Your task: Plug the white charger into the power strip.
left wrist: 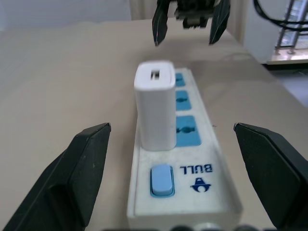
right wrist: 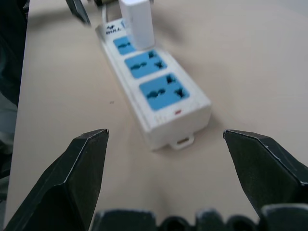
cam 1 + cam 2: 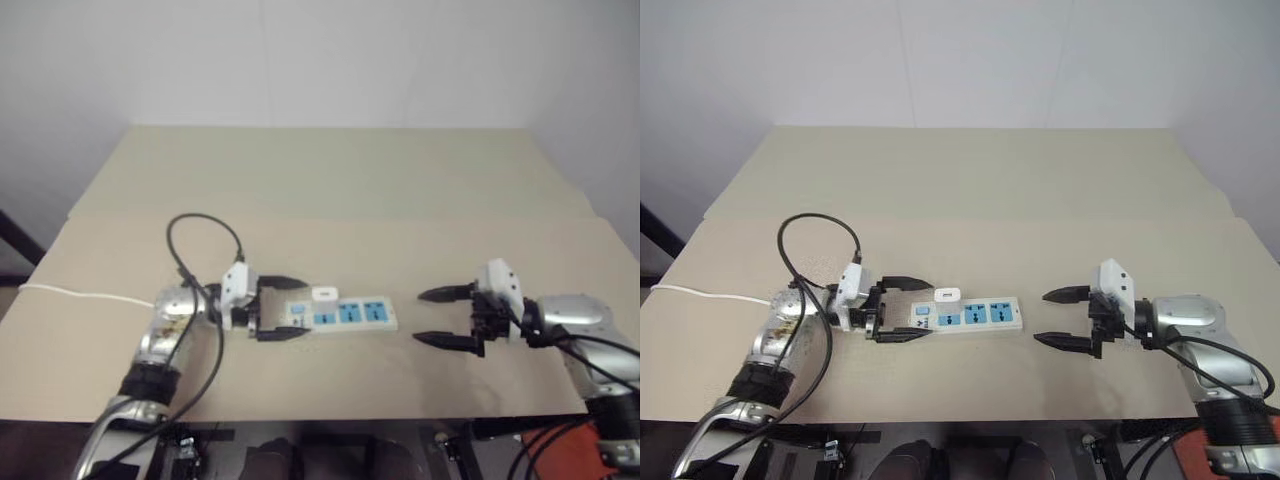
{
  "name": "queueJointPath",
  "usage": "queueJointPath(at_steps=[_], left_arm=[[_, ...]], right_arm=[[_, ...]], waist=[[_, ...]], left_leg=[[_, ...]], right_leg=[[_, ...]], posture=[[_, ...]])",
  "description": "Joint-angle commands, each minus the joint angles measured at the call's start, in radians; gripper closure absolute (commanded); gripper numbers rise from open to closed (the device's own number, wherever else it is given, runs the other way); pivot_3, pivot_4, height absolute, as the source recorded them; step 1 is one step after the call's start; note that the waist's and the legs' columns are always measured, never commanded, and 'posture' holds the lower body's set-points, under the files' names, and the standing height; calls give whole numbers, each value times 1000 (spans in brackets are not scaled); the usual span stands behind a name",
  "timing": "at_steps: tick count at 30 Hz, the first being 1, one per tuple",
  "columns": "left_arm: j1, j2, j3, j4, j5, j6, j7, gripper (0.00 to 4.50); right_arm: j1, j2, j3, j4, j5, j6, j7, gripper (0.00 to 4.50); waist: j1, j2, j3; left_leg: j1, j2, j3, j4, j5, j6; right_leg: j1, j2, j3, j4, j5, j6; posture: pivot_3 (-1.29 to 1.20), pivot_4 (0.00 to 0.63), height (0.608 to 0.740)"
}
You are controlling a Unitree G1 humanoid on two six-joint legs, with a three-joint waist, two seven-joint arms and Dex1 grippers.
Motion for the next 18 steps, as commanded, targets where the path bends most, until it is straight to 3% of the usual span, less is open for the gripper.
queueJointPath(at_steps=[1,7,11,18], left_arm=[[-34,129,41,-90,-56,98,-104,48],[-54,300,55,-5,-63,24,-167,48],[-28,406,30,29,-106,-11,-167,48],[32,385,75,-35,-134,-3,-158,48]], right_arm=[[19,-50,-77,-67,48,28,-2,0],[110,-152,-184,-118,78,76,1,0],[197,-229,-301,-75,47,-25,71,0],[215,-312,-381,0,48,-69,137,0]], waist=[[-2,0,0],[2,1,2],[3,1,3],[-1,1,3]], left_leg=[[1,0,0,0,0,0],[1,1,0,-1,0,0],[0,0,0,0,0,0],[2,2,2,0,0,0]], right_leg=[[0,0,0,0,0,0],[1,1,0,0,0,0],[1,1,0,0,0,0],[1,2,2,0,0,0]], posture=[[0,150,740],[0,150,740],[0,150,740],[0,150,740]])
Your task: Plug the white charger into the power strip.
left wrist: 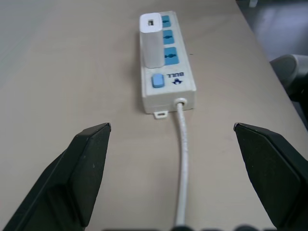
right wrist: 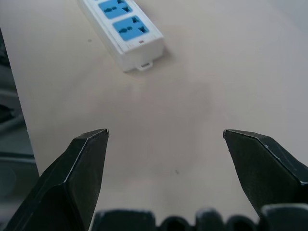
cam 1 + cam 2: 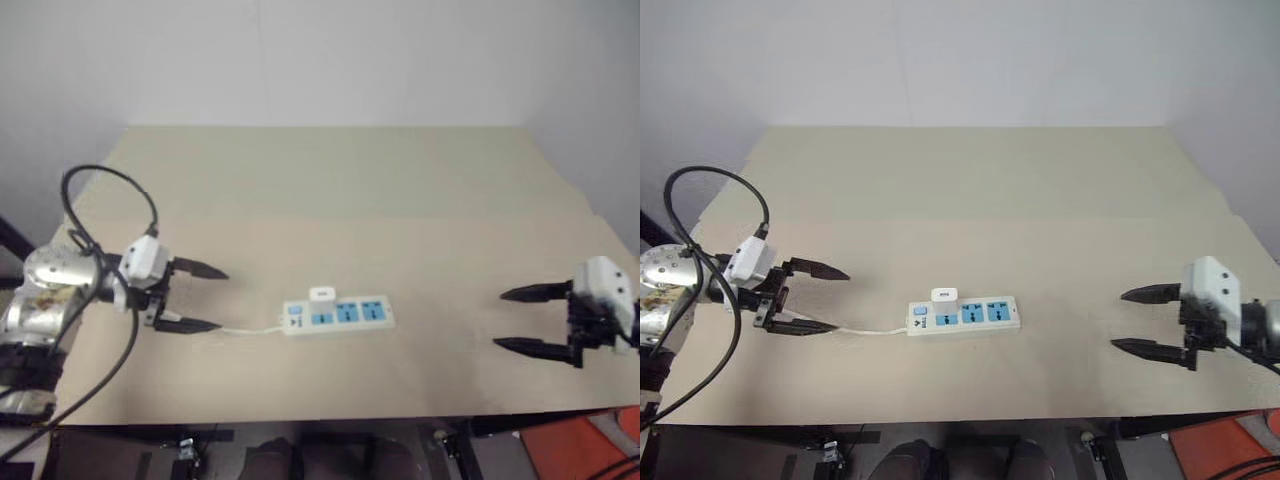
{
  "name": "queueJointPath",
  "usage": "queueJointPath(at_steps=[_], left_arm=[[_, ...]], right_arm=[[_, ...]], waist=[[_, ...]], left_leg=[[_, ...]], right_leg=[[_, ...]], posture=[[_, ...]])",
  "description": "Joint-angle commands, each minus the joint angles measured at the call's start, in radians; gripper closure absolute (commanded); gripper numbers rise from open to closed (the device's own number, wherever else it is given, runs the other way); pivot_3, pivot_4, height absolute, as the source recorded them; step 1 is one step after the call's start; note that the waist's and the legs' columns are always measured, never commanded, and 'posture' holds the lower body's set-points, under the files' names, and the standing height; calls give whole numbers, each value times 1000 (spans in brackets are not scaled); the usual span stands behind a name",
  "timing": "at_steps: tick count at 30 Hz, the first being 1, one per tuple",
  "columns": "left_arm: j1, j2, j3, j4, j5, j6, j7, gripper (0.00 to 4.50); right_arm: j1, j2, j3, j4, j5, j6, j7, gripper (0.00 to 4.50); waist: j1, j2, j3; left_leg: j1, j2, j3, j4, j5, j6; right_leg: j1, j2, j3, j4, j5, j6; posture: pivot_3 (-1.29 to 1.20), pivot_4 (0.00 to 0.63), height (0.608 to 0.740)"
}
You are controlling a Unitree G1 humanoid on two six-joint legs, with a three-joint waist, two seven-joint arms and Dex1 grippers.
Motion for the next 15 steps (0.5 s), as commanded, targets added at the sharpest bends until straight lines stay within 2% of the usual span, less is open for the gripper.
queueJointPath(at_steps=[1,7,15], left_arm=[[25,-17,60,-81,-26,4,8,48],[96,-13,97,-166,-31,61,17,48],[96,-35,104,-176,-12,76,33,48]], right_arm=[[7,-44,-67,8,16,-24,43,0],[37,-38,-64,-28,18,-11,41,0],[28,-36,-44,-63,27,15,19,0]], waist=[[0,0,0],[1,0,0],[2,0,0]], left_leg=[[0,0,0,0,0,0],[0,0,1,0,0,0],[0,0,1,1,0,0]], right_leg=[[0,0,0,0,0,0],[0,0,0,0,0,0],[0,0,1,0,0,0]], posture=[[0,150,740],[0,150,740],[0,150,740]])
